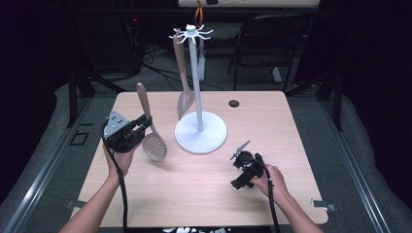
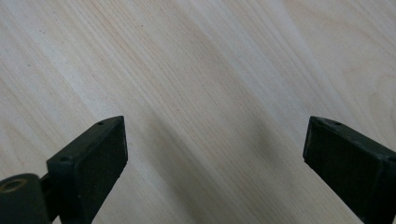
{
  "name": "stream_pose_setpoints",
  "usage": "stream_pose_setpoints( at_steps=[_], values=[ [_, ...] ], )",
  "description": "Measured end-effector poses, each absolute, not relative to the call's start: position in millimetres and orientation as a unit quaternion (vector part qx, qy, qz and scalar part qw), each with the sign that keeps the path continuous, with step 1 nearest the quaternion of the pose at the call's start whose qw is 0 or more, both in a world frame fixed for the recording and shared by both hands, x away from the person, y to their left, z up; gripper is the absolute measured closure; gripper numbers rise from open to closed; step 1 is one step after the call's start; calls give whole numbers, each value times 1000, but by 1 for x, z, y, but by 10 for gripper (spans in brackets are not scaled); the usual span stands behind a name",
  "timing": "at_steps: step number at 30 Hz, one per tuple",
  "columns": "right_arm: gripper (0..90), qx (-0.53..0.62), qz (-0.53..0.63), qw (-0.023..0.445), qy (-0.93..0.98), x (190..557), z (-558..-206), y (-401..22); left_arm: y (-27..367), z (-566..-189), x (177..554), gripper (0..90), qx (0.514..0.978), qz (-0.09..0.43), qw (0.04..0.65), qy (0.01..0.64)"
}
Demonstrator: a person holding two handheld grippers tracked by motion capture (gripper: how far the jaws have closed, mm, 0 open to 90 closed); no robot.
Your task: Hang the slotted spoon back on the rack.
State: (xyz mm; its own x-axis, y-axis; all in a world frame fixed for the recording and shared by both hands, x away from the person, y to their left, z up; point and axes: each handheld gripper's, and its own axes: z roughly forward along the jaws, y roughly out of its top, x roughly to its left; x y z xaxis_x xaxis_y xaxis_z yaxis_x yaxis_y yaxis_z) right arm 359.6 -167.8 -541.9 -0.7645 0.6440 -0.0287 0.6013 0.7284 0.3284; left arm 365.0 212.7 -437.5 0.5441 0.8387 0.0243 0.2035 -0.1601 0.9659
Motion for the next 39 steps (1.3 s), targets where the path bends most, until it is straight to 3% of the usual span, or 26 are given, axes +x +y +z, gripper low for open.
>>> stream_pose_setpoints(
  at_steps=[39],
  values=[
    [59, 334, 152, 71, 928, 360, -542, -168, 167, -381, 408, 762, 722, 262, 551, 327]
  ],
)
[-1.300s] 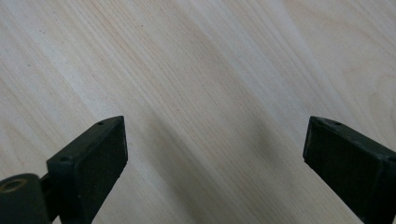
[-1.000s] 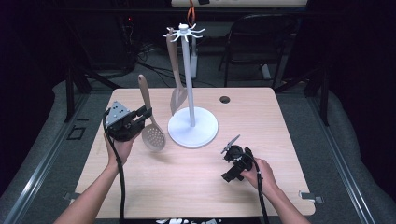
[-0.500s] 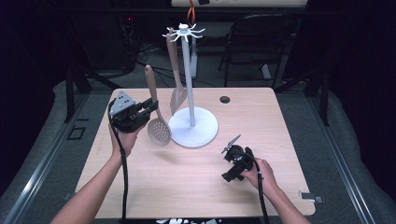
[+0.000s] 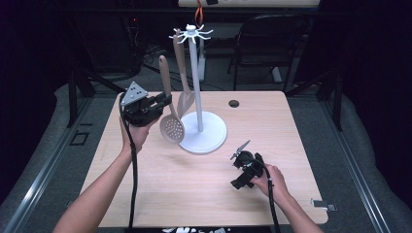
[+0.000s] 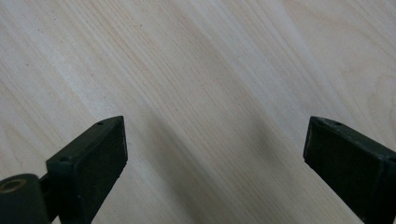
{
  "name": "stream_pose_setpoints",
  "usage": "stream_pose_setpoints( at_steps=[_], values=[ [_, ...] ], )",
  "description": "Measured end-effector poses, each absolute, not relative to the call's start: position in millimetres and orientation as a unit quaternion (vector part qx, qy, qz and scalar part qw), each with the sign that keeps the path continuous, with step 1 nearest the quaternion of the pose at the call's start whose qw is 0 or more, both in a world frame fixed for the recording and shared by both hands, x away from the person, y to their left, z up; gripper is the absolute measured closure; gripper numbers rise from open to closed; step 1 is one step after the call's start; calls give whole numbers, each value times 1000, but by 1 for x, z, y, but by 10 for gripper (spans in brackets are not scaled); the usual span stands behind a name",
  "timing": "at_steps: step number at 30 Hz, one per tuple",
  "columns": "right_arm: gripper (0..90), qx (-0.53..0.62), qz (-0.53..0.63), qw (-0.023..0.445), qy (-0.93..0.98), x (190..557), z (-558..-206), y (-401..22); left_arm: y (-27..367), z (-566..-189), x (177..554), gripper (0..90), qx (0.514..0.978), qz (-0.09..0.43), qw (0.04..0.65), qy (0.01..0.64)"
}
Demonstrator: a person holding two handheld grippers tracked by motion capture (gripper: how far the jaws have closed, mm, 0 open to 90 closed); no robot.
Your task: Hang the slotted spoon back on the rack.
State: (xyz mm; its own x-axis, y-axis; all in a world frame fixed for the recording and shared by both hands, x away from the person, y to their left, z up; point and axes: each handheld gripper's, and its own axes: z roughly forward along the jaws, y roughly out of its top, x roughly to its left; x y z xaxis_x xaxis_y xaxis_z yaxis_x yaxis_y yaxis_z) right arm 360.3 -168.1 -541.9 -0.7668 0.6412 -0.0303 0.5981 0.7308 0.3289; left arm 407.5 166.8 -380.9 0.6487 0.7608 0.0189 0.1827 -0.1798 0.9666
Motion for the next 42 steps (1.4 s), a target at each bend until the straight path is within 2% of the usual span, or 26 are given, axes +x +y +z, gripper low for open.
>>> stream_pose_setpoints(
  at_steps=[19, 42],
  values=[
    [59, 334, 152, 71, 928, 360, -542, -168, 147, -361, 427, 762, 726, 257, 554, 317],
    [60, 333, 149, 74, 928, 361, -541, -169, 131, -354, 448, 761, 734, 264, 528, 337]
  ],
)
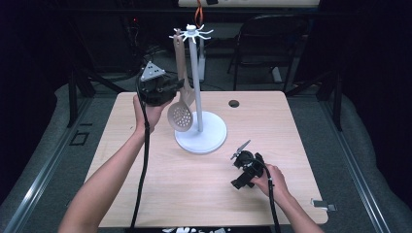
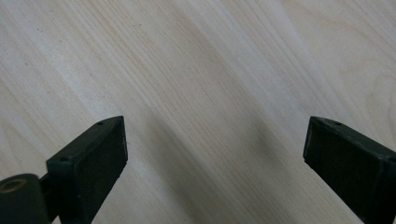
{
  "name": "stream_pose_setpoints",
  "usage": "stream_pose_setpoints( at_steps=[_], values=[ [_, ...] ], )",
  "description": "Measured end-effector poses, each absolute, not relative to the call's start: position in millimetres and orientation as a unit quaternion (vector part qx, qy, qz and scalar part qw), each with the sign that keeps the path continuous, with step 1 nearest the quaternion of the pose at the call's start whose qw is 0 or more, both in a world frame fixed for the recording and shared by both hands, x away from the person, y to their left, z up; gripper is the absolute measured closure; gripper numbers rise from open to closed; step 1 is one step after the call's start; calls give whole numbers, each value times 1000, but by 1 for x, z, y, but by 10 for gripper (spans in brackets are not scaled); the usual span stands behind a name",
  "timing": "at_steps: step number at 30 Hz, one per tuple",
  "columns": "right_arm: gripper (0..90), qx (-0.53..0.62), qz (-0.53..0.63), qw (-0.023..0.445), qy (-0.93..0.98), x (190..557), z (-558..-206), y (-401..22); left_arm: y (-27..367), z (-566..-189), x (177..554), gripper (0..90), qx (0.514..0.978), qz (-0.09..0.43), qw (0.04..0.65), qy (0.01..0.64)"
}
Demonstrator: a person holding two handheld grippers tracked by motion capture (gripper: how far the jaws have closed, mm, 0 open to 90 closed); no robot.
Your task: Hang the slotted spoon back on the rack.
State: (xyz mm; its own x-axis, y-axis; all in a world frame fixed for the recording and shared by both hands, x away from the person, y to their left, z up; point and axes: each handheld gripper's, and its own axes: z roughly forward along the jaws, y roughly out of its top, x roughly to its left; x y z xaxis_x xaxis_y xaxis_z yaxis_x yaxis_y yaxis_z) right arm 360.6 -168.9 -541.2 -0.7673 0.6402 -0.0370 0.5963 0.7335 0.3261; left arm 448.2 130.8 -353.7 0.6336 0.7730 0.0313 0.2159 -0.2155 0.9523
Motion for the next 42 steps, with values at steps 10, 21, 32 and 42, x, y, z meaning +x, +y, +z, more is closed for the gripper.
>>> stream_pose_setpoints(
  at_steps=[10, 21, 32, 42],
  values=[
    [59, 331, 147, 74, 929, 361, -541, -169, 126, -354, 454, 761, 741, 259, 521, 336],
    [60, 333, 149, 71, 928, 361, -541, -169, 124, -360, 456, 757, 736, 262, 523, 341],
    [60, 334, 150, 73, 928, 360, -541, -169, 134, -352, 442, 572, 739, 263, 524, 333],
    [59, 332, 149, 74, 928, 360, -541, -169, 153, -355, 422, 278, 759, 246, 502, 334]
  ],
)
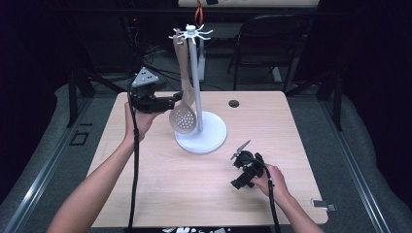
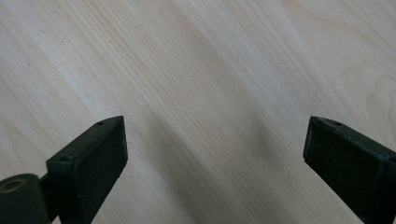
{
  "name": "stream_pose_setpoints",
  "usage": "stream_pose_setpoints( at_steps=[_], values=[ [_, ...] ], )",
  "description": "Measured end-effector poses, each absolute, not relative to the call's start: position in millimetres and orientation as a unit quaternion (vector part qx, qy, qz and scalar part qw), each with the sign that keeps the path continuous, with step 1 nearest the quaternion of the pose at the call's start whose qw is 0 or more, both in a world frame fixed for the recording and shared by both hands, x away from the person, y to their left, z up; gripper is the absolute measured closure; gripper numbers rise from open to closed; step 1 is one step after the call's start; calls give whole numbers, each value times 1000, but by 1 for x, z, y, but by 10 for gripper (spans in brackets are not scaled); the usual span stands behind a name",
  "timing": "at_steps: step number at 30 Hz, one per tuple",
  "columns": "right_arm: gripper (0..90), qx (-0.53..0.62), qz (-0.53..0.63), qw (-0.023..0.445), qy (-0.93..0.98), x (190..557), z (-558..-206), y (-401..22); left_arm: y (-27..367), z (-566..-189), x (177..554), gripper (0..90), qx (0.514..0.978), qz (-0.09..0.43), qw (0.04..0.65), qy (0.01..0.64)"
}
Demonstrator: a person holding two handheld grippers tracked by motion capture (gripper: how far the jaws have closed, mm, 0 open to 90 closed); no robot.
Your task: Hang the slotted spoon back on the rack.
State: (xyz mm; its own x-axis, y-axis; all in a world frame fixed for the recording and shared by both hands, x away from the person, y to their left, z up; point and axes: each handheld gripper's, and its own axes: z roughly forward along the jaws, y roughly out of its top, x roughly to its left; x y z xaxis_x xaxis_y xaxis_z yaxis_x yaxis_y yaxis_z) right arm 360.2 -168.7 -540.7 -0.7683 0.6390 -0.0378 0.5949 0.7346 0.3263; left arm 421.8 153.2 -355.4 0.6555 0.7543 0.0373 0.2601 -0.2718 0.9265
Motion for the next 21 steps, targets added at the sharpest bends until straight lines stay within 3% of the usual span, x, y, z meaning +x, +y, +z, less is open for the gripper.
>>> stream_pose_setpoints(
  at_steps=[9, 21],
  values=[
    [60, 331, 153, 79, 928, 359, -539, -168, 180, -378, 396, 169, 772, 249, 466, 353],
    [60, 331, 153, 82, 927, 359, -539, -167, 214, -426, 364, 156, 787, 239, 421, 383]
  ],
)
